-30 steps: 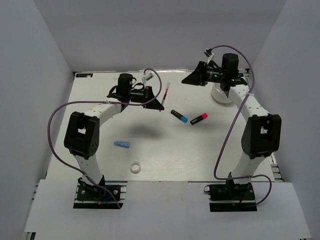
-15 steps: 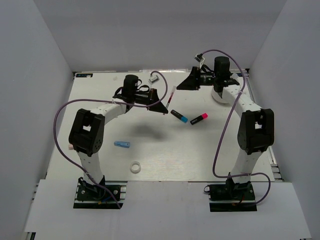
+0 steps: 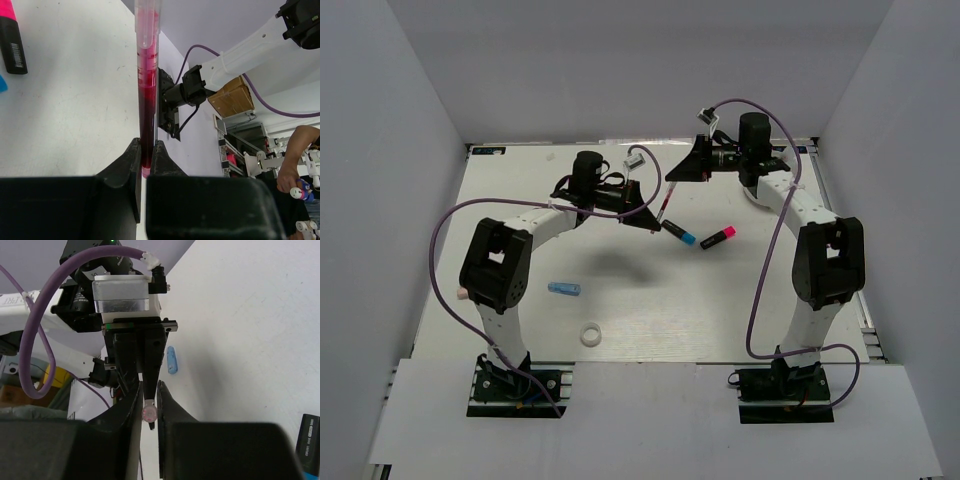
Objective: Sort the stationery into containers
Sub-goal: Place the pen in the storage box.
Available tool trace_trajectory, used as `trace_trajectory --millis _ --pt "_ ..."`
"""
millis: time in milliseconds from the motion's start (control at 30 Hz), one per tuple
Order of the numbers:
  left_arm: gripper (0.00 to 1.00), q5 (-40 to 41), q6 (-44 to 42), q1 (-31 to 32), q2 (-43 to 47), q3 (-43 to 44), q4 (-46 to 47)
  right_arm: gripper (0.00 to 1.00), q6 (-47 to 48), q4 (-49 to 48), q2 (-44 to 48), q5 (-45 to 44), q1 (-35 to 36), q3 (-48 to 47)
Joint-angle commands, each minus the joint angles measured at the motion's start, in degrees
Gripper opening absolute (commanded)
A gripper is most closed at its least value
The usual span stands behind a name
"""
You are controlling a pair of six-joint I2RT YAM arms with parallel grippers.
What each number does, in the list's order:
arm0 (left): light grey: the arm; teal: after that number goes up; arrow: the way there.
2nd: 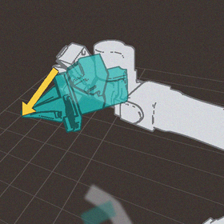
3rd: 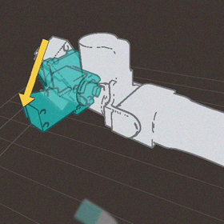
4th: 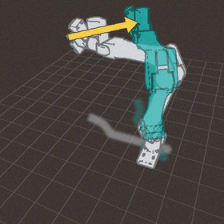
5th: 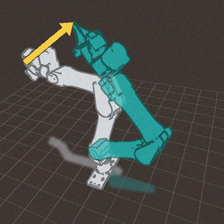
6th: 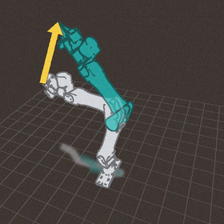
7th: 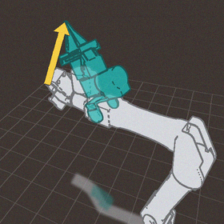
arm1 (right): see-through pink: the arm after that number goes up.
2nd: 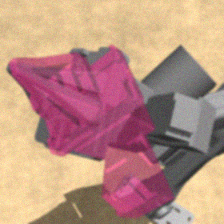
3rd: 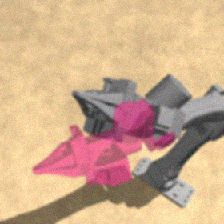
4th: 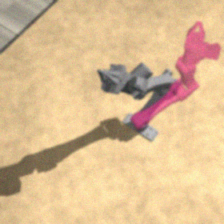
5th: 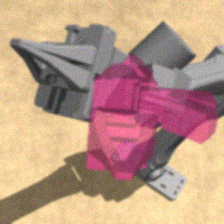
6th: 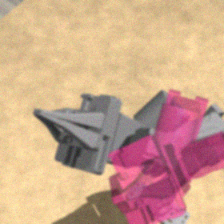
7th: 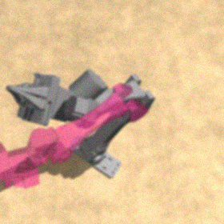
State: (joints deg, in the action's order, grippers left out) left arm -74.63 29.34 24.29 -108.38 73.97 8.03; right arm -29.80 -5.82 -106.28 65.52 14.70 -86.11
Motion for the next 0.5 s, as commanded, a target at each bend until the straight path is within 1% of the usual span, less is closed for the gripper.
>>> trace_trajectory --millis 0,33,67,100,133,167,200,233,267,300,333,367,400,433,467 --pt "0.00 -0.8 -0.8 0.3 1.7 -0.2 0.7 0.10 -0.4 -3.1 1.6 1.4 0.5 0.2" --pt "0.11 -0.3 -0.7 0.3 2.1 -0.5 0.5 0.04 -0.5 -3.1 2.0 1.5 -0.3 0.5" --pt "0.25 0.5 -1.0 0.3 2.3 -0.6 -0.1 0.01 -0.3 -2.6 2.1 1.4 -0.5 0.8" --pt "0.44 2.4 -1.1 0.3 2.6 -0.7 -1.4 0.00 0.2 -1.8 2.3 0.9 -0.6 0.8" --pt "0.87 3.4 -1.6 -0.2 2.8 -0.7 -2.5 0.00 1.0 -0.9 2.8 0.7 -1.1 0.7" --pt "0.98 4.4 -2.9 -0.2 3.3 -0.5 -3.7 0.00 1.9 0.3 2.9 0.3 -2.0 0.4" --pt "0.98 6.0 -3.2 -1.0 3.7 -0.5 -5.8 0.00 4.3 2.9 3.2 -0.6 -2.5 -0.1" --pt "0.98 6.6 -3.8 -1.6 4.0 -0.4 -6.8 0.00 5.6 4.1 3.5 -1.3 -4.6 -0.5" --pt "0.98 7.9 -7.5 -1.6 4.7 1.0 -10.1 0.00 6.9 5.5 3.7 -2.9 -5.3 -1.1" --pt "0.98 11.7 -10.0 -2.3 5.4 1.6 -15.7 0.00 10.2 9.2 3.7 -3.7 -6.2 -1.6" --pt "0.98 13.9 -11.7 -2.3 6.2 2.0 -17.9 0.00 12.1 11.2 3.7 -5.3 -9.1 -3.6" --pt "0.98 16.3 -14.5 -2.9 7.9 2.2 -20.8 0.00 14.2 13.1 3.6 -9.1 -10.0 -5.1" --pt "0.98 20.7 -15.3 -2.9 8.7 2.3 -21.9 0.00 18.1 16.3 3.5 -11.5 -11.2 -6.5" --pt "0.98 22.7 -15.8 -2.9 9.4 2.3 -22.7 0.00 20.1 17.8 3.4 -14.1 -13.4 -9.5" --pt "0.98 25.1 -16.8 -3.6 10.1 2.1 -23.5 0.00 22.0 19.0 3.3 -20.7 -15.8 -11.2"
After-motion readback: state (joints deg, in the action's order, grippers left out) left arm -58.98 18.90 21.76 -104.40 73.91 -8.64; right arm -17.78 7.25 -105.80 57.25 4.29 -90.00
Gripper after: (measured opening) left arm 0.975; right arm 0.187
